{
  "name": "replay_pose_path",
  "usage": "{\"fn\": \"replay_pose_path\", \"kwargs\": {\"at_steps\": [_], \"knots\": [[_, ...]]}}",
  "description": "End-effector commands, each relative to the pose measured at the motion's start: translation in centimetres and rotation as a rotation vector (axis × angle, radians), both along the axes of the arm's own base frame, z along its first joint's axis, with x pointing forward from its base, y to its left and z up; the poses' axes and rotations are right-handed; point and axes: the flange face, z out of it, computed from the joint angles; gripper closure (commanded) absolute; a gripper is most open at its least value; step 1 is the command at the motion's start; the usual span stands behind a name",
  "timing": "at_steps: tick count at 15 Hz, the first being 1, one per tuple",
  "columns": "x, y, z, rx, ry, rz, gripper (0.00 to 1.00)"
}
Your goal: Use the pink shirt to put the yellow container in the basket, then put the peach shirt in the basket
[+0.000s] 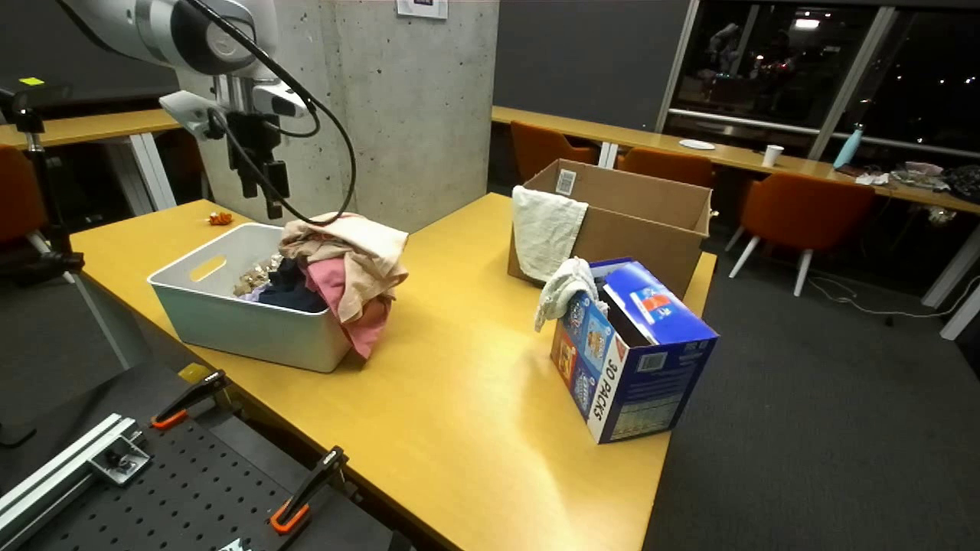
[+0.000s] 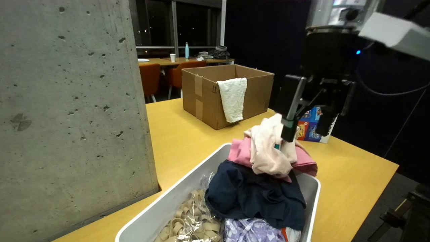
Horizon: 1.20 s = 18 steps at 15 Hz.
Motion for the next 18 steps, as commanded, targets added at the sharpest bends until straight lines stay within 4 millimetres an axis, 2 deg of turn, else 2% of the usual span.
{"fn": "replay_pose_path", "kwargs": {"at_steps": [1,5,9,16,18], "knots": [[-5.0,-5.8,3.3,-0.002,-0.066,-0.138,0.0],[-7.7,-14.4,6.0,0.01,-0.056,-0.201,0.0],[-9.5,-25.5,7.7,0.029,0.008,-0.204,0.0],[-16.6,-46.0,9.5,0.017,0.094,-0.188,0.0],[-17.6,-50.1,9.9,-0.018,0.081,-0.171,0.0]]}}
